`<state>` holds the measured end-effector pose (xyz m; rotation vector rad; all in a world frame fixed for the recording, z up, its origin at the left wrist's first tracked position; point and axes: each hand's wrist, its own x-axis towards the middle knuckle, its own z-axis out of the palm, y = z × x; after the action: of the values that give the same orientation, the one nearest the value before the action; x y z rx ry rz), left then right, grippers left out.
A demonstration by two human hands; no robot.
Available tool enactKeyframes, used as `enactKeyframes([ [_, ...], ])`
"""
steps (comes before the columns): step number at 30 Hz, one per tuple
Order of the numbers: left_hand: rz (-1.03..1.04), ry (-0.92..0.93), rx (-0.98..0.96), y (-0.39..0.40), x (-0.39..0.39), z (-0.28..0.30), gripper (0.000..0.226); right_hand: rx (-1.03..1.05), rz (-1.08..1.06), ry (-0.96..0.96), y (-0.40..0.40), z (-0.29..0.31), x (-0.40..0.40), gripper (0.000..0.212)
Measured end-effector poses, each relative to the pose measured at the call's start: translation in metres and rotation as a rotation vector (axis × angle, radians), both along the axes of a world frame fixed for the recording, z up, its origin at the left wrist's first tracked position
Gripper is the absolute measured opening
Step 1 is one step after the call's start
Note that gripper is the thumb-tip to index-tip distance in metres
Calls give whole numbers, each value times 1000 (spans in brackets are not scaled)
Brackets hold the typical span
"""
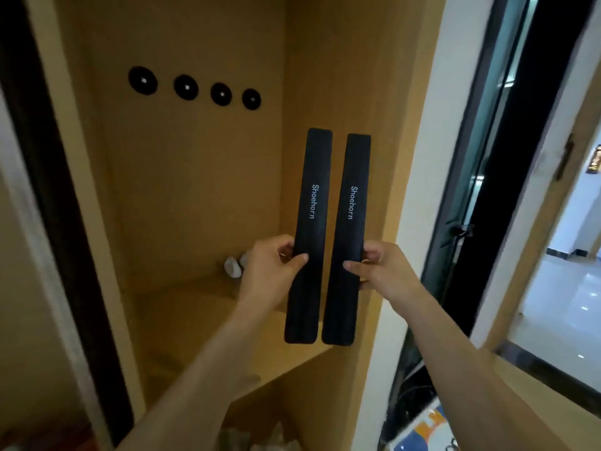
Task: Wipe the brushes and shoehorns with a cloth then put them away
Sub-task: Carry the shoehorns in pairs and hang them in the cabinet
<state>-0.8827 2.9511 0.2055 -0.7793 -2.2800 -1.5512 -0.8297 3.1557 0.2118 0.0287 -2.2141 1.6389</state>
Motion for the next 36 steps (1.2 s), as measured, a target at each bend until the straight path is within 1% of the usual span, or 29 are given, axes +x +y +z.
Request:
enactKeyframes([
  [6, 197, -56, 25, -24, -80, 3, 12, 51, 254, 10, -16, 4, -124, 22],
  [10, 402, -87, 39, -28, -130, 17, 14, 55, 385, -10, -20, 15, -203, 23],
  [13, 533, -79, 76, -29, -158, 30, 13, 22, 485, -43, -23, 22, -253, 25],
  [17, 647, -75, 131, -40, -188, 42, 11, 9, 585, -63, -36, 32, -306, 27],
  [21, 714, -26, 127, -57, -217, 47, 9, -21, 617, -48, -54, 36, -342, 29],
  [26, 737, 25, 131, -86, -257, 55, 16, -21, 617, -25, -69, 49, -367, 31],
  [30, 791, 71, 183, -114, -292, 72, 33, -29, 628, -13, -80, 57, -377, 31],
  [32, 807, 75, 225, -127, -310, 86, 36, -39, 618, -7, -84, 61, -381, 29],
  [34, 825, 99, 234, -142, -328, 103, 35, -48, 612, 7, -89, 66, -386, 29],
  [36, 845, 120, 227, -156, -345, 120, 30, -42, 606, 31, -94, 72, -391, 30],
])
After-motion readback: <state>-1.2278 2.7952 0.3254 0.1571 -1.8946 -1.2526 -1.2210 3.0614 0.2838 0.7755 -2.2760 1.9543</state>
